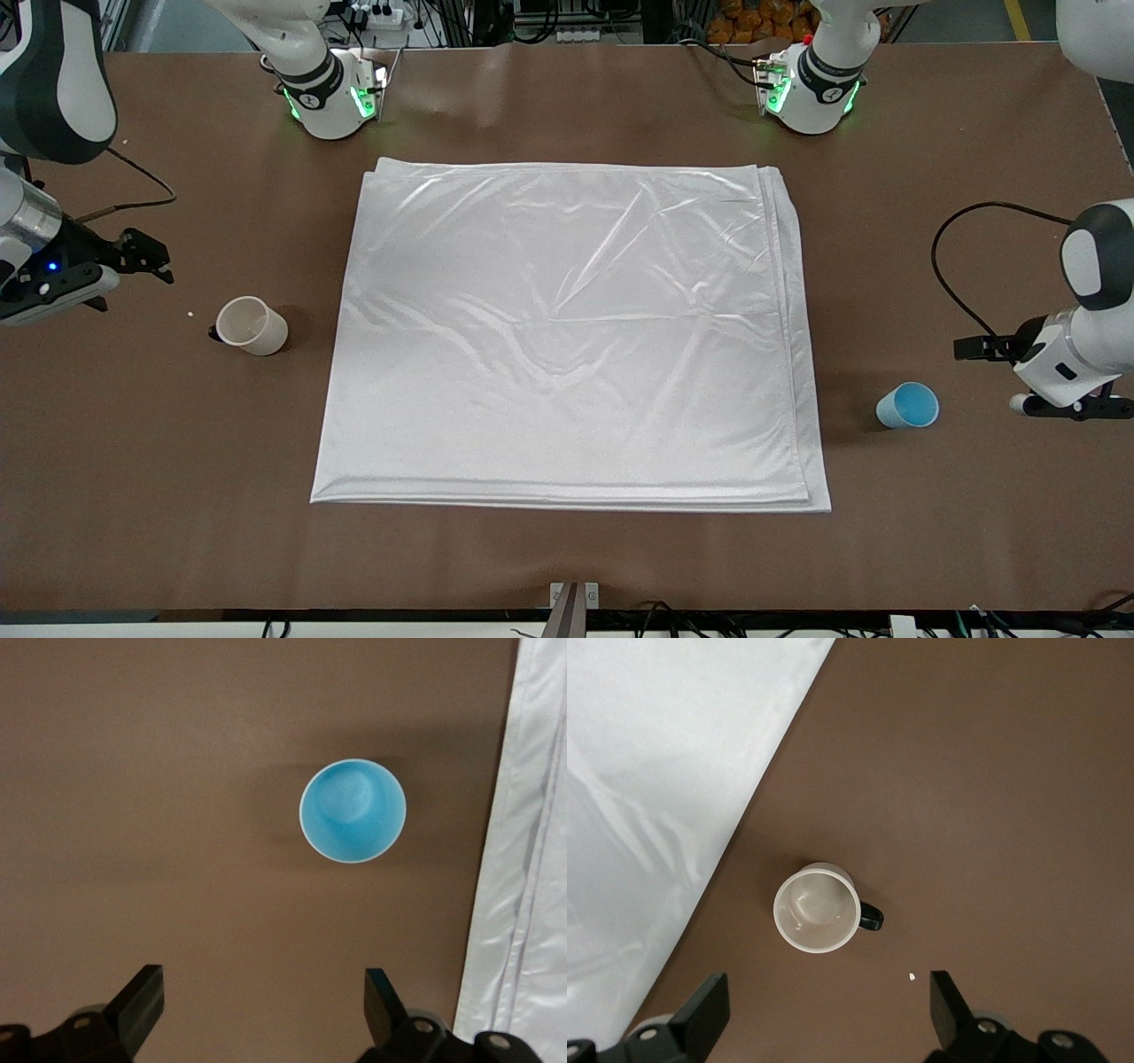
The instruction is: Place blue cup into white mug on cloth
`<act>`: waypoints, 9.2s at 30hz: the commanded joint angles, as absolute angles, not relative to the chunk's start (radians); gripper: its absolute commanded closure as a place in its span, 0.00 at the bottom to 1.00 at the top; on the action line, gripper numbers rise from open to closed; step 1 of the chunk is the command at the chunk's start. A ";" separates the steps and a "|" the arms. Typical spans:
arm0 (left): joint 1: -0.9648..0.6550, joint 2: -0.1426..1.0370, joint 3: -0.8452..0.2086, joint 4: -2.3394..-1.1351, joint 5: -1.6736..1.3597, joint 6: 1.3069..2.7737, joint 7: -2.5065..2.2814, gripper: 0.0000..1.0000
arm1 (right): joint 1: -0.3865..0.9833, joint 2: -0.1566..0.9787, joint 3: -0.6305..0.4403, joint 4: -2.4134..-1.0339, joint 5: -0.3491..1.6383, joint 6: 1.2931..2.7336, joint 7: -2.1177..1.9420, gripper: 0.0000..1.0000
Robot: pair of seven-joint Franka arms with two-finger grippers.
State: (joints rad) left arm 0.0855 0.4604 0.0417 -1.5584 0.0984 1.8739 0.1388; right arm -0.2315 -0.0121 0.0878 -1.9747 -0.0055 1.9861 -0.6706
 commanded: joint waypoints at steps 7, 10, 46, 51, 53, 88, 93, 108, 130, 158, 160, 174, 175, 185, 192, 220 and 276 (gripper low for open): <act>0.117 0.577 0.034 -1.542 0.109 2.037 0.209 0.00 | -0.270 0.066 0.098 -1.996 -0.017 2.065 -1.017 0.00; 0.117 0.606 0.032 -1.534 0.109 2.063 0.209 0.00 | -0.271 0.097 0.098 -1.996 -0.017 2.095 -1.083 0.00; 0.103 0.755 0.011 -1.535 0.097 2.247 0.190 0.68 | -0.356 0.334 0.098 -2.111 -0.081 2.523 -1.940 0.00; 0.103 0.753 0.011 -1.536 0.091 2.247 0.183 1.00 | -0.354 0.337 0.098 -2.149 -0.081 2.557 -1.970 0.00; 0.103 0.753 0.011 -1.536 0.081 2.247 0.179 1.00 | -0.356 0.337 0.098 -2.163 -0.081 2.583 -1.970 0.00; 0.115 0.612 -0.021 -1.534 0.043 2.112 0.186 1.00 | -0.382 0.403 0.101 -2.255 -0.080 2.718 -2.037 0.99; 0.120 0.594 -0.023 -1.534 0.037 2.111 0.186 1.00 | -0.382 0.400 0.106 -2.255 -0.080 2.718 -2.057 1.00; 0.130 0.540 -0.018 -1.534 0.035 2.075 0.190 1.00 | -0.310 0.298 0.109 -2.243 -0.069 2.642 -1.950 1.00; 0.110 0.522 -0.028 -1.534 0.037 2.075 0.114 1.00 | 0.182 0.262 0.106 -2.129 -0.080 2.430 -1.203 1.00; 0.042 0.506 -0.302 -1.534 0.052 1.957 -0.347 1.00 | 0.560 0.463 0.100 -1.919 -0.110 2.356 -0.575 1.00; 0.020 0.506 -0.302 -1.534 0.052 1.957 -0.380 1.00 | 0.583 0.482 0.098 -1.902 -0.113 2.358 -0.552 1.00; -0.166 0.508 -0.302 -1.532 0.052 1.959 -0.632 1.00 | 0.623 0.580 0.098 -1.822 -0.204 2.370 -0.442 1.00; -0.178 0.508 -0.302 -1.532 0.052 1.957 -0.646 1.00 | 0.623 0.583 0.098 -1.821 -0.206 2.373 -0.442 1.00; -0.284 0.520 -0.301 -1.534 0.051 1.959 -0.759 1.00 | 0.621 0.595 0.098 -1.816 -0.204 2.402 -0.440 0.79; -0.331 0.532 -0.301 -1.532 0.051 1.959 -0.808 1.00 | 0.629 0.581 0.095 -1.816 -0.225 2.390 -0.397 0.53; -0.540 0.584 -0.295 -1.519 0.051 2.003 -0.995 1.00 | 0.485 0.154 0.094 -1.827 -0.232 2.013 -0.370 0.00; -0.598 0.741 -0.265 -1.519 0.121 2.321 -1.046 0.00 | -0.077 -0.032 0.083 -1.626 -0.095 1.675 -0.135 0.00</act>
State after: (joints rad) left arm -0.5773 0.7396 -0.2731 -1.5312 0.0924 2.3160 -1.0263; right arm -0.0545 -0.0454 0.0693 -1.6585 -0.1223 1.6917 -0.1929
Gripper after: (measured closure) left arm 0.912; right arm 0.000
